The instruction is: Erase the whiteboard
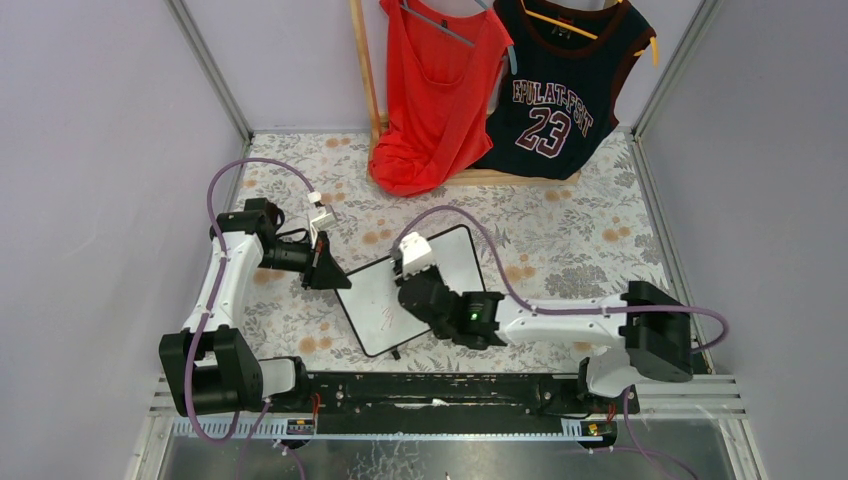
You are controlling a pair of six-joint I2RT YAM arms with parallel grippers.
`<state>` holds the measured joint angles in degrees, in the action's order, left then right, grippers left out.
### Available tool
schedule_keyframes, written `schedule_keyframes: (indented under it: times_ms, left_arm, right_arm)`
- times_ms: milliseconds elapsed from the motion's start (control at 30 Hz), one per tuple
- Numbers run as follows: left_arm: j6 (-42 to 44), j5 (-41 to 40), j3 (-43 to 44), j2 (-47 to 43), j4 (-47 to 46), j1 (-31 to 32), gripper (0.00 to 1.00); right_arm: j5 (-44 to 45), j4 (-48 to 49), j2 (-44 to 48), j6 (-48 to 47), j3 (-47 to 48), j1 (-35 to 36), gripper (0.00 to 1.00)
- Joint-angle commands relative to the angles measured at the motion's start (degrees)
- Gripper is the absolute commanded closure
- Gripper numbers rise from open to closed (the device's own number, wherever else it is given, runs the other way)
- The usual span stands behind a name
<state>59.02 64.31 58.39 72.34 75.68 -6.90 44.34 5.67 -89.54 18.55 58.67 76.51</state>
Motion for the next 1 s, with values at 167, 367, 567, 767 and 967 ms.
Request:
schedule_keyframes:
  times_ms: [167,367,567,767,967]
  left_arm:
    - [3.63,-0.49,1.10,0.00,2.61,0.51,1.00]
    - [3.65,-0.46,1.11,0.01,2.60,0.56,1.00]
    - [3.83,-0.44,1.11,-0.03,2.72,0.48,1.00]
    - [4.15,-0.37,1.11,-0.09,2.90,0.53,1.00]
    - [4.63,-0.25,1.20,0.00,3.29,0.49,1.00]
  right_arm:
    - [3.27,-2.41,4.27,0.80,-1.81,-3.12,1.00]
    - [1.76,-0.63,-3.77,1.03,4.48,2.41,1.00]
    - [-1.12,0.50,-11.44,1.84,11.03,6.95,1.00]
    - [-1.87,2.68,-12.50,3.31,11.48,8.87,1.00]
    - [1.96,5.29,-8.84,5.52,4.57,8.96,1.00]
